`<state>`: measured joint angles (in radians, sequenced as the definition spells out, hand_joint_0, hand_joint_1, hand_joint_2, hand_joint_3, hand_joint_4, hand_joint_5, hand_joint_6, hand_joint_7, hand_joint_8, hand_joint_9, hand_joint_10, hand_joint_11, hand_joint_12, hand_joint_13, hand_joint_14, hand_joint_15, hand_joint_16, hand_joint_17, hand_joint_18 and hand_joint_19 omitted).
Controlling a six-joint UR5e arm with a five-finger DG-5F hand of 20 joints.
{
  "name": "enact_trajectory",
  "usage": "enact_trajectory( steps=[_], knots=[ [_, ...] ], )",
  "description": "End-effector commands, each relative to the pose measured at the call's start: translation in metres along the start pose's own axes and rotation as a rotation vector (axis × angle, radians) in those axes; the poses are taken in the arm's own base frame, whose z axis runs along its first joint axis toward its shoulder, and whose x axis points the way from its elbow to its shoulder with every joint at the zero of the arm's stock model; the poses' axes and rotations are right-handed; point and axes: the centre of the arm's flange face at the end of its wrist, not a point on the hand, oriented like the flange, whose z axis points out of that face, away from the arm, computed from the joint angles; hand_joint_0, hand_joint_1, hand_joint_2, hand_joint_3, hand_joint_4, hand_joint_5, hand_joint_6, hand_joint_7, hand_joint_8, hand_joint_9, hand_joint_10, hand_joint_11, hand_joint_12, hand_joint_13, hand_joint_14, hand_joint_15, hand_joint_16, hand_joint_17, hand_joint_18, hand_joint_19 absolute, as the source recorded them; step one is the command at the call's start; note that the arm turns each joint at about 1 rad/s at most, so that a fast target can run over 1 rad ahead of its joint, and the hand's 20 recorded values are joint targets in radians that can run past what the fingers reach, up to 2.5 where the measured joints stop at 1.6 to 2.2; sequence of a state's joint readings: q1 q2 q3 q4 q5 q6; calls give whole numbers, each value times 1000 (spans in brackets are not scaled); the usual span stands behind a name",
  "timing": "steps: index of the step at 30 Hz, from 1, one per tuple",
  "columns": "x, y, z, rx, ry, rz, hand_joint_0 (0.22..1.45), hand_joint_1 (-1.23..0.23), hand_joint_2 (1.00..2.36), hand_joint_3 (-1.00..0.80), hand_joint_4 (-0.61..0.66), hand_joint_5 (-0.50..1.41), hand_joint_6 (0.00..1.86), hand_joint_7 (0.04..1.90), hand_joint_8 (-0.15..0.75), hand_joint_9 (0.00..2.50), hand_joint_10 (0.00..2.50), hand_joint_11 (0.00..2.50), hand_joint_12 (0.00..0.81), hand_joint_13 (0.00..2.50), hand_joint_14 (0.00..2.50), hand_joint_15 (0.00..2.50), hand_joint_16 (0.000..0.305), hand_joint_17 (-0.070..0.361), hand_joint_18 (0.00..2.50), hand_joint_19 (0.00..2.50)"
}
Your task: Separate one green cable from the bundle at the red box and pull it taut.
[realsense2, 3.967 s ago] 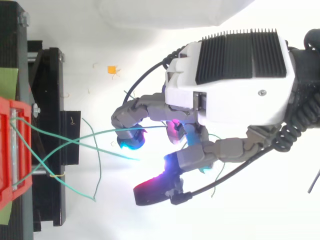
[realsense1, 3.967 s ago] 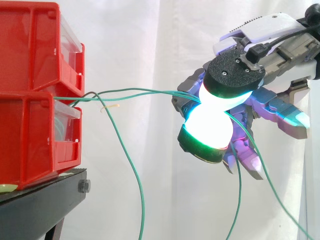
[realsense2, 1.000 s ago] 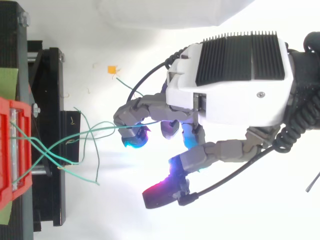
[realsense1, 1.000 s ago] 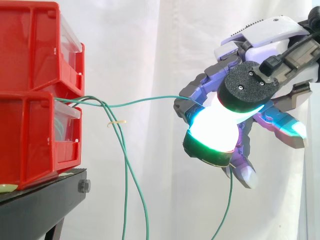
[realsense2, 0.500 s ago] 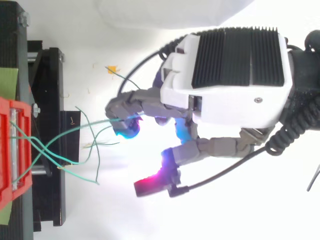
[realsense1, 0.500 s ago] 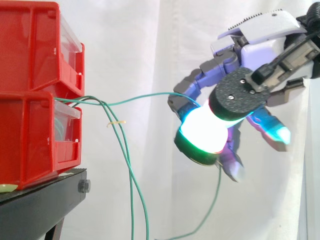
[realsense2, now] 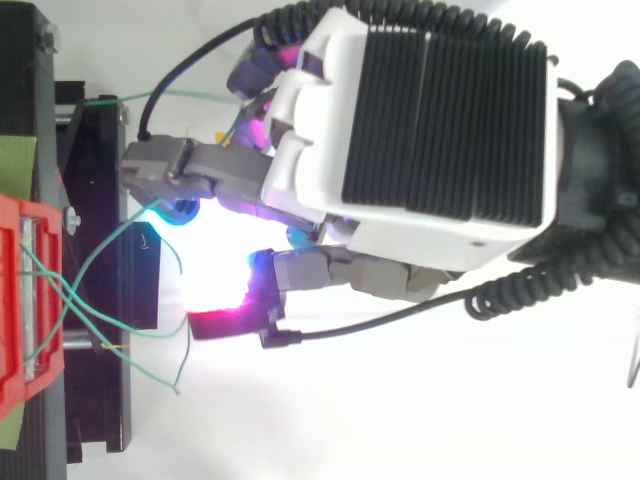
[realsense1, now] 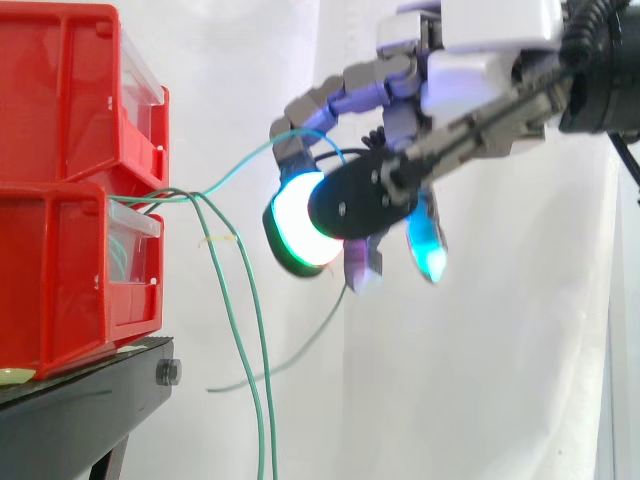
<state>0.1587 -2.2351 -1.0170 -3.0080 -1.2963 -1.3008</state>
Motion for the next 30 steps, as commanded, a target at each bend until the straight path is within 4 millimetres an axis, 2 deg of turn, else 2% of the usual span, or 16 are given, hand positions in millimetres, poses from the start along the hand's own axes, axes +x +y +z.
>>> enact_trajectory(
  steps=[1, 7, 27, 30],
  knots=[
    [16, 2, 6, 0, -113, -216, 748, -789, 1021, -181, 63, 137, 505, 1260, 199, 1703, 2, 91, 394, 1087, 14, 500, 45, 102, 687, 572],
    [17, 9, 11, -7, -211, -255, 745, -787, 1023, -175, 64, 137, 505, 1267, 206, 1704, 1, 97, 392, 1089, 16, 492, 45, 102, 686, 580],
    [19, 11, 10, 9, -204, -421, 745, -786, 1022, -171, 65, 137, 505, 1265, 201, 1699, 3, 95, 397, 1092, 14, 494, 46, 102, 693, 570],
    [38, 4, 3, 13, -168, -479, 743, -787, 1022, -165, 65, 137, 505, 1266, 200, 1700, 3, 96, 394, 1092, 14, 498, 45, 102, 694, 577]
  ],
)
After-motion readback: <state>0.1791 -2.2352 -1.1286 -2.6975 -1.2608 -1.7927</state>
